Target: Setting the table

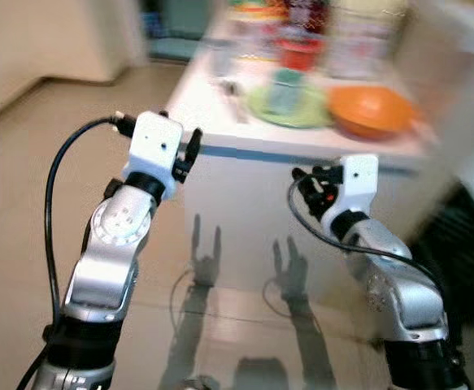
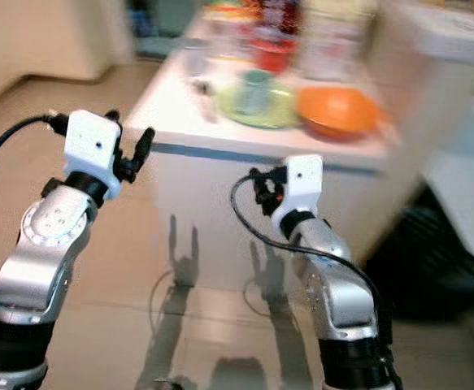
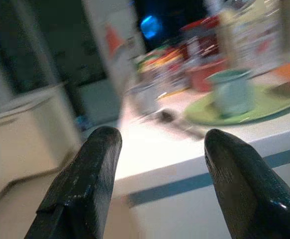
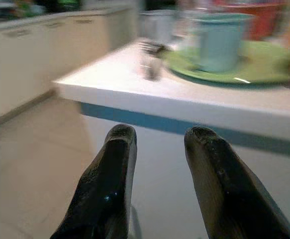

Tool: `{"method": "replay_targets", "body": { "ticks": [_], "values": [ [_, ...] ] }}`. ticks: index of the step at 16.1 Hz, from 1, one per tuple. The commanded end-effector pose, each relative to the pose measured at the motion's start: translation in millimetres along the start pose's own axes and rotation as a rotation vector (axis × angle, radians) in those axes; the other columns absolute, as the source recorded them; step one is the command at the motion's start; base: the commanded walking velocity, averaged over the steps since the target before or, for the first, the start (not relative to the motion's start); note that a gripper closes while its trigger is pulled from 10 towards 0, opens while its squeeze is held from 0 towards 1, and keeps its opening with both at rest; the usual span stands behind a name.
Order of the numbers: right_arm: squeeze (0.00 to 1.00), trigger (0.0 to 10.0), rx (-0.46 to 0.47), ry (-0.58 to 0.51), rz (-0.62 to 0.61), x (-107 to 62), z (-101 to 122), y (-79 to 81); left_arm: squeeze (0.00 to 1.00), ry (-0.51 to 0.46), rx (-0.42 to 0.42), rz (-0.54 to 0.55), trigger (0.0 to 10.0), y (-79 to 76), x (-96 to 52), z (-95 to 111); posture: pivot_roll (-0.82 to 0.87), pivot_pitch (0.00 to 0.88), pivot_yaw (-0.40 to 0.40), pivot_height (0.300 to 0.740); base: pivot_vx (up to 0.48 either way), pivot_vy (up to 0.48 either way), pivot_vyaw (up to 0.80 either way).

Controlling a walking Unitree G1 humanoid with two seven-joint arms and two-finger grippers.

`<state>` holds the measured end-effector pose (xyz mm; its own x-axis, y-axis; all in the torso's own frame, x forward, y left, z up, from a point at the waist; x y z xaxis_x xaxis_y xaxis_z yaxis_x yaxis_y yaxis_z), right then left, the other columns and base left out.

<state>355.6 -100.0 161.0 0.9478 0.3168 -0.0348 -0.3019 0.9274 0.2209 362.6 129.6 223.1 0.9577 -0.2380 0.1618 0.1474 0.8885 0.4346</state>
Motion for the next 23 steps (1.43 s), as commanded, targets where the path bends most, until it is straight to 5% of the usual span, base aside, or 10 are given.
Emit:
{"method": "replay_targets", "body": {
  "ticks": [1, 6, 23],
  "values": [
    [0.00, 10.0, -0.016, -0.042, -0.013, 0.8, 11.7, -2.7, 0.00, -0.029, -0.006, -0.019, 10.0, -4.2, 1.2, 8.2, 0.05, 0.000, 0.000, 0.740, 0.341, 0.000, 0.00],
    [0.00, 10.0, 0.003, -0.076, -0.068, 1.9, 16.5, -13.3, 0.00, -0.024, -0.003, -0.104, 10.0, -21.4, -4.6, 4.8, 0.05, 0.000, -0.005, 0.740, 0.339, 0.000, 0.00],
    [0.00, 10.0, -0.024, -0.069, 0.052, 3.0, 14.0, 8.5, 0.00, -0.018, -0.013, -0.098, 10.0, -19.2, -7.0, 4.1, 0.05, 0.000, -0.015, 0.740, 0.338, 0.000, 0.12]
  ]
}}
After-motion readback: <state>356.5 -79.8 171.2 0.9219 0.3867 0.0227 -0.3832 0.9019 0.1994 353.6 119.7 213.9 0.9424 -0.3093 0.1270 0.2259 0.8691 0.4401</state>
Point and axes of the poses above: a point about 5 cm out from each wrist's last joint towards the gripper, its own x axis pointing out of the wrist towards the gripper, its own z axis along the axis of the wrist's last joint, y = z × x, the point moved 6 cm from there along x, pointing out of the wrist towards the gripper, and after that the axes turned 6 degrees about x, right-handed, at the moved point
